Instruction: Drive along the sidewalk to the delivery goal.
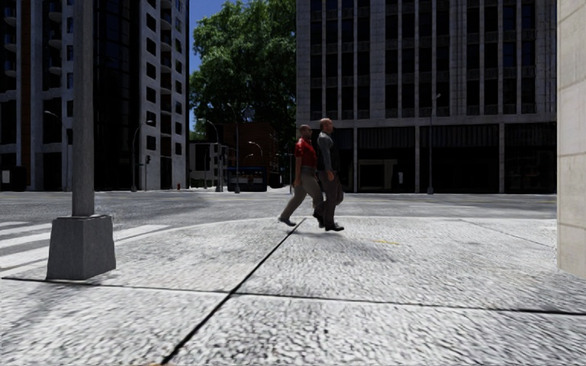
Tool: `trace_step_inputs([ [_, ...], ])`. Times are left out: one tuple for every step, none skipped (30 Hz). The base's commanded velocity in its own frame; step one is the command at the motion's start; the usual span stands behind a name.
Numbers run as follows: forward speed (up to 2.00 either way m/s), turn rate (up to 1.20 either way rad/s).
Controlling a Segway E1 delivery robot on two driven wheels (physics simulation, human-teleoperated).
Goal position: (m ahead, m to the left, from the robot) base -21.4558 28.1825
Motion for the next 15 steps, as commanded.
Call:
trace_step_inputs([
  [2.00, 0.00],
  [2.00, 0.00],
  [2.00, 0.00],
  [2.00, 0.00],
  [2.00, 0.00],
  [2.00, 0.00],
  [2.00, 0.00],
  [2.00, 0.00],
  [2.00, 0.02],
  [2.00, 0.13],
  [2.00, 0.13],
  [2.00, 0.20],
  [2.00, 0.27],
  [2.00, 0.36],
  [2.00, 0.40],
])
